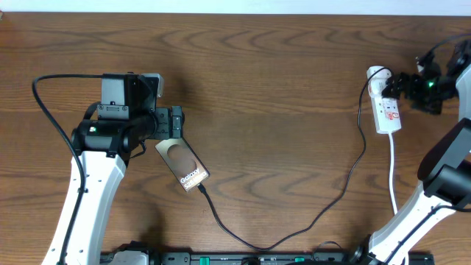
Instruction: Plug charger to phone and switch on socket
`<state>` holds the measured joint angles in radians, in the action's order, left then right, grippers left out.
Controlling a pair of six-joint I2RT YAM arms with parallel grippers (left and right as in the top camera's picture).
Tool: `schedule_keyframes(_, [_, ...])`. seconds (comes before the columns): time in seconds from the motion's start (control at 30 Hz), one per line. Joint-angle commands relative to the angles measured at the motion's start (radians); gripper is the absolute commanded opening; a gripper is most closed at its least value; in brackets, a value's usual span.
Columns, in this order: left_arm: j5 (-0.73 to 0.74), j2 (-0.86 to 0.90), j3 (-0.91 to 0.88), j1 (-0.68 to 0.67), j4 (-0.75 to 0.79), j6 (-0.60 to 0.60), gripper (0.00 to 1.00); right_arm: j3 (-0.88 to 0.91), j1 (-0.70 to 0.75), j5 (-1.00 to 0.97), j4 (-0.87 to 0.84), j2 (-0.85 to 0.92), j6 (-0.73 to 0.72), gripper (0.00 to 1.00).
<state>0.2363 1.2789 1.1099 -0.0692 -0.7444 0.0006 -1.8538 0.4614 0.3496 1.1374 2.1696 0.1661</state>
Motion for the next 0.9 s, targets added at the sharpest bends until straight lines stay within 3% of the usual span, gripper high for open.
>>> schedule_keyframes(0.0, [-0.006, -0.002, 0.011, -0.002, -0.003, 0.010, 0.93, -0.089, 0.003, -0.037, 0.049, -0.127, -0.055, 0.99])
schedule_keyframes(0.17, [-0.006, -0.002, 0.011, -0.002, -0.003, 0.010, 0.93, -0.123, -0.017, -0.037, 0.106, -0.332, -0.129, 0.99])
schedule_keyframes(0.4, [-0.006, -0.002, 0.011, -0.002, -0.003, 0.010, 0.93, -0.123, -0.039, -0.007, 0.112, -0.609, -0.128, 0.99])
schedule_keyframes(0.87, [-0.006, -0.002, 0.011, -0.002, -0.003, 0.010, 0.93, -0.123, -0.039, -0.007, 0.113, -0.879, -0.128, 0.99])
